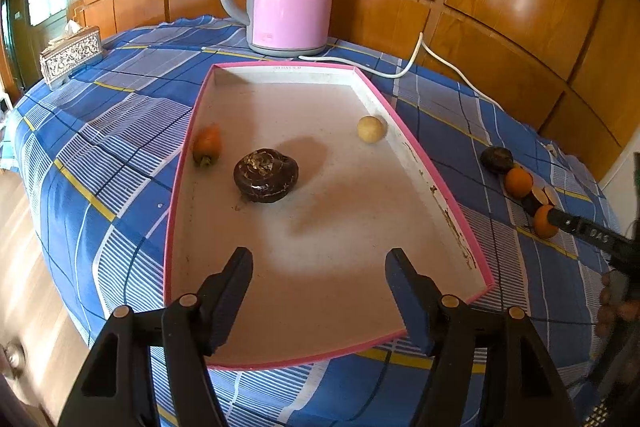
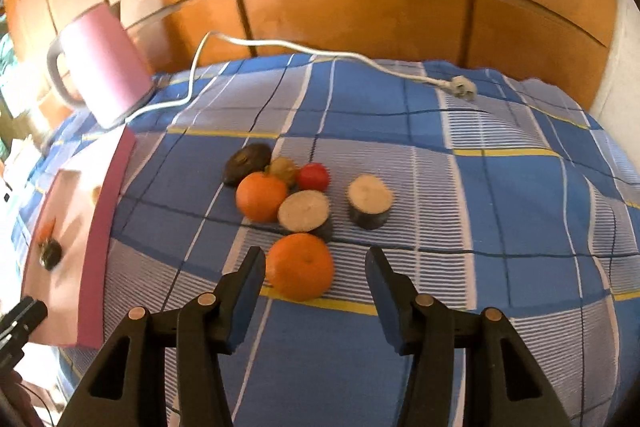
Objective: Organize fruits
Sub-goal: 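Grasp the large orange with the right gripper, then carry the orange with the right gripper into the tray and release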
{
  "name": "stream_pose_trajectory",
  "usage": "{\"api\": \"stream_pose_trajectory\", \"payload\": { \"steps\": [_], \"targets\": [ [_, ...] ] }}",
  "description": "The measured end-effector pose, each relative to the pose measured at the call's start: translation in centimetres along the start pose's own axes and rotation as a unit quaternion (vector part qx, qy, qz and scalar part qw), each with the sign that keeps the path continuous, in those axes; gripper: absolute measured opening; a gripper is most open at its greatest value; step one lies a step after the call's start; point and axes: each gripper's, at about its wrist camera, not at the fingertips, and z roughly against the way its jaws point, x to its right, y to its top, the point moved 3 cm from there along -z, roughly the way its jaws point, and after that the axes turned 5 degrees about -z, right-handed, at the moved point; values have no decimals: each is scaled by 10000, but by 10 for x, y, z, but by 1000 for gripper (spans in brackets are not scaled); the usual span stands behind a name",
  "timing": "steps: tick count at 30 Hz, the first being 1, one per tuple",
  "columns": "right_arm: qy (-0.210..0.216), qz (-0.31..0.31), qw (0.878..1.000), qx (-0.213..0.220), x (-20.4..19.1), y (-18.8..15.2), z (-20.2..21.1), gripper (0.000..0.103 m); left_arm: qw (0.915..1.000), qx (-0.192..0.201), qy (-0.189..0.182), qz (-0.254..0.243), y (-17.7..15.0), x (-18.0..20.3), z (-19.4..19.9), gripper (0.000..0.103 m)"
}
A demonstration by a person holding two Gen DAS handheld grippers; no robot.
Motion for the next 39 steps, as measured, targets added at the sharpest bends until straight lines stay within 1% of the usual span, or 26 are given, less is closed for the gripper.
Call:
{"api": "stream_pose_trajectory", "payload": {
  "steps": [2, 5, 7, 8, 9, 10, 17, 20, 26, 31, 33, 37, 39],
  "targets": [
    [-78, -27, 9999, -122, -1, -3, -7, 53, 10000, -1, -2, 8, 0, -1, 0, 71],
    [9, -53, 9998, -182, -3, -3, -13, 53, 10000, -30, -12, 39, 0, -1, -1, 72],
    [-9, 53, 9998, -195, -8, -3, -15, 52, 10000, -40, -5, 36, 0, -1, -2, 72],
    [-29, 90, 9998, -197, -9, -3, -16, 50, 10000, -47, -3, 40, 0, -1, -2, 72],
    [-32, 120, 9997, -221, -10, -4, -17, 42, 10000, -58, -6, 48, -1, -1, -2, 72],
    [-85, 157, 9995, -256, -11, -6, -19, 42, 10000, -71, -11, 53, -1, -2, -3, 72],
    [-110, 276, 9994, -193, -14, -10, -15, 39, 9999, -73, 17, 93, -2, -4, -2, 75],
    [13, 268, 9995, -180, -17, -11, -9, 39, 9999, -51, 40, 135, -2, -7, 0, 75],
    [483, 434, 9979, -83, -40, -12, 10, 39, 9996, -5, 123, 259, -1, -15, 2, 76],
    [611, 716, 9955, -47, -62, -16, 15, 39, 9985, 29, 252, 480, 0, -28, 6, 76],
    [654, 762, 9949, -81, -67, -17, 13, 39, 9982, 57, 211, 552, 0, -32, 8, 76],
    [825, 869, 9927, -124, -81, -17, 13, 39, 9982, 134, 266, 520, 1, -32, 12, 76],
    [897, 994, 9909, -100, -91, -16, 13, 39, 9978, 196, 242, 581, 1, -34, 17, 76]
  ]
}}
